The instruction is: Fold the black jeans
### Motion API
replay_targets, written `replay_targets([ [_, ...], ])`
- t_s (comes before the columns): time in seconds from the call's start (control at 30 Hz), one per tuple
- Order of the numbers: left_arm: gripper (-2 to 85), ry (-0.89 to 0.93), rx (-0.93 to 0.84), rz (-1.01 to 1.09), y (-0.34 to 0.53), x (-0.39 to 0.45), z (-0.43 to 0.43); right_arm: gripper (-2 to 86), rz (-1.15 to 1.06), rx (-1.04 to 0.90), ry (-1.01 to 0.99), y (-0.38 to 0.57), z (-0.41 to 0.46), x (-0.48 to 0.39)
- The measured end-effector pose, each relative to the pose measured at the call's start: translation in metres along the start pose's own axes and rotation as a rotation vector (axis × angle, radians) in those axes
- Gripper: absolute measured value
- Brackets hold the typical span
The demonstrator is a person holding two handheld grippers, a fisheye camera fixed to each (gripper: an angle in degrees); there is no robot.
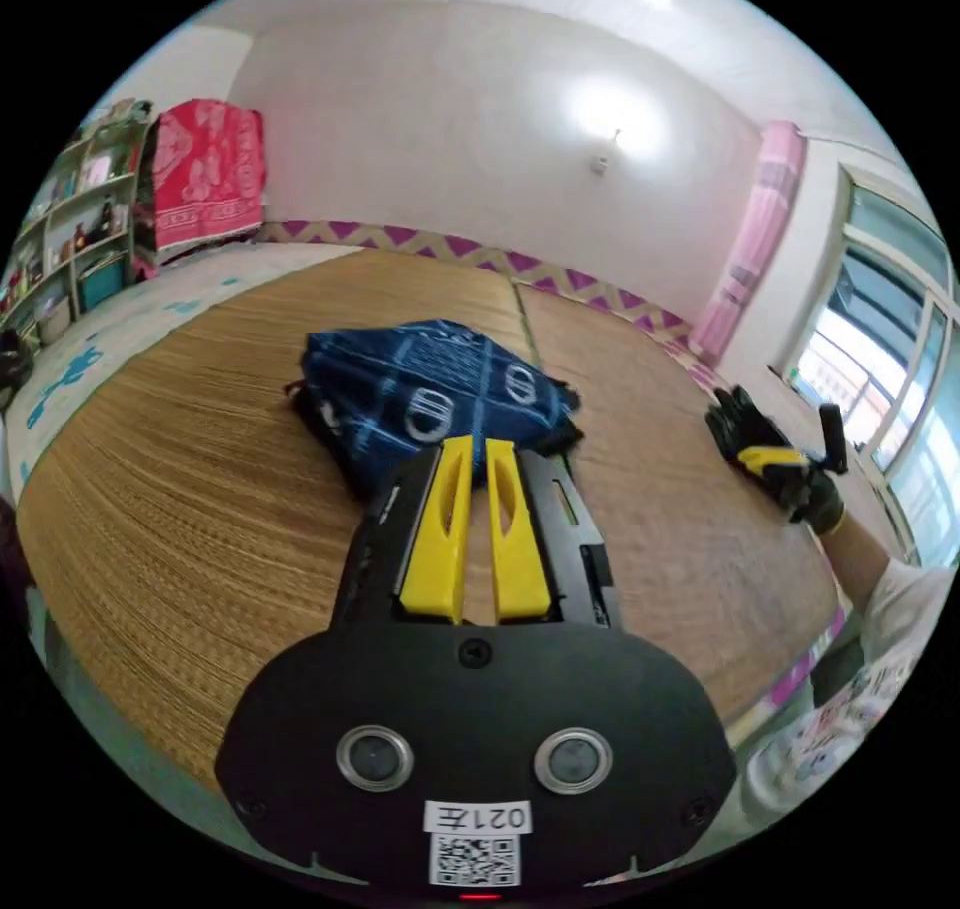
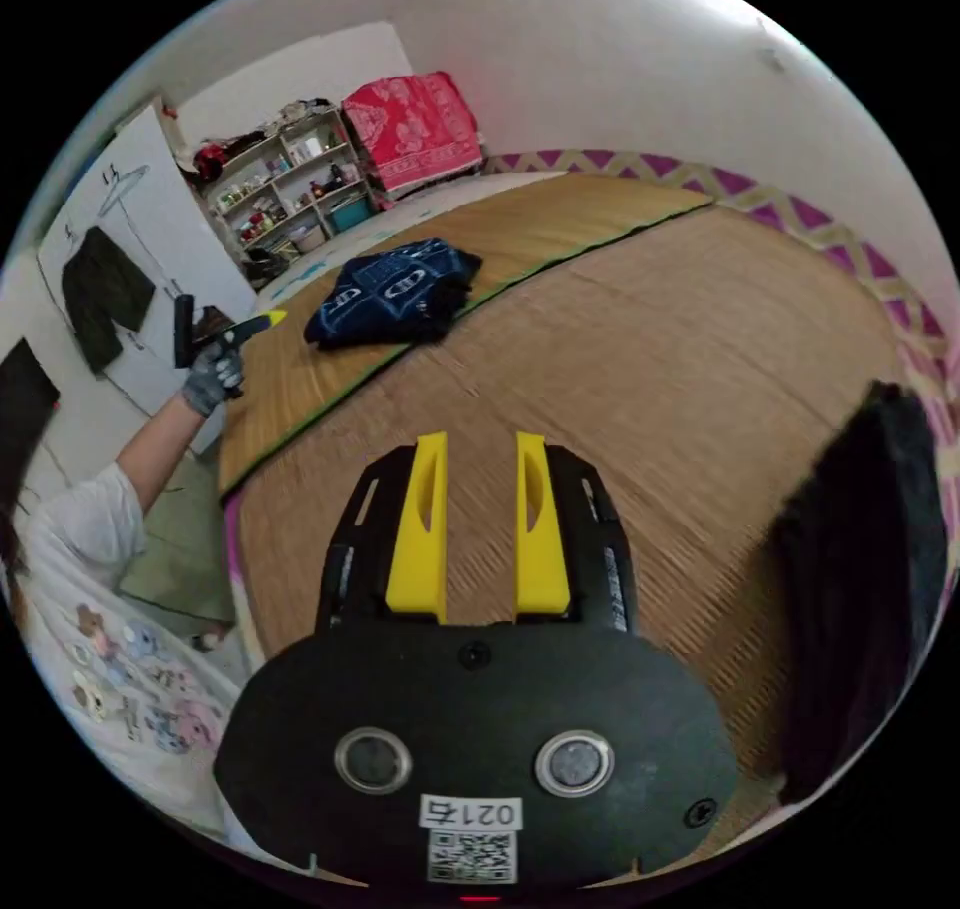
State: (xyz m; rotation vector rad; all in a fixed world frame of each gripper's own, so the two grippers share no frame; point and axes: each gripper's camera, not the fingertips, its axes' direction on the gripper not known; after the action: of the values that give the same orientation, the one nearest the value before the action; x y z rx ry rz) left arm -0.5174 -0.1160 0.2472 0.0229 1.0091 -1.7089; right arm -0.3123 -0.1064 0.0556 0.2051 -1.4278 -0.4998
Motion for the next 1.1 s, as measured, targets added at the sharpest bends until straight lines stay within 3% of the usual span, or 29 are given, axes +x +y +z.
replay_targets([
  [0.17, 0.2, 0.037, -0.028, 0.092, 0.050, 0.114, 0.003, 10.7, -0.010, 0.153, 0.522, 0.046, -0.064, 0.030],
  [0.27, 0.4, 0.116, -0.047, 0.105, 0.070, 0.164, 0.010, 11.7, -0.018, 0.084, 0.617, 0.042, -0.063, 0.058],
  [0.5, 3.9, 0.210, -0.104, 0.112, 0.104, 0.232, 0.029, 13.4, -0.165, -0.046, 0.658, 0.008, -0.012, 0.069],
  [0.67, 1.8, 0.198, -0.160, 0.150, 0.124, 0.254, 0.039, 7.9, -0.141, -0.094, 0.683, -0.004, -0.003, 0.074],
  [0.77, 0.0, 0.215, -0.176, 0.139, 0.131, 0.255, 0.041, 5.4, -0.027, -0.062, 0.605, -0.010, -0.033, 0.084],
  [0.9, -0.7, 0.238, -0.184, 0.140, 0.138, 0.261, 0.042, 4.6, 0.134, 0.123, 0.479, 0.003, -0.112, 0.090],
  [1.1, -0.2, 0.374, -0.171, 0.121, 0.153, 0.275, 0.050, 4.6, -0.011, 0.130, 0.298, 0.035, -0.189, 0.010],
])
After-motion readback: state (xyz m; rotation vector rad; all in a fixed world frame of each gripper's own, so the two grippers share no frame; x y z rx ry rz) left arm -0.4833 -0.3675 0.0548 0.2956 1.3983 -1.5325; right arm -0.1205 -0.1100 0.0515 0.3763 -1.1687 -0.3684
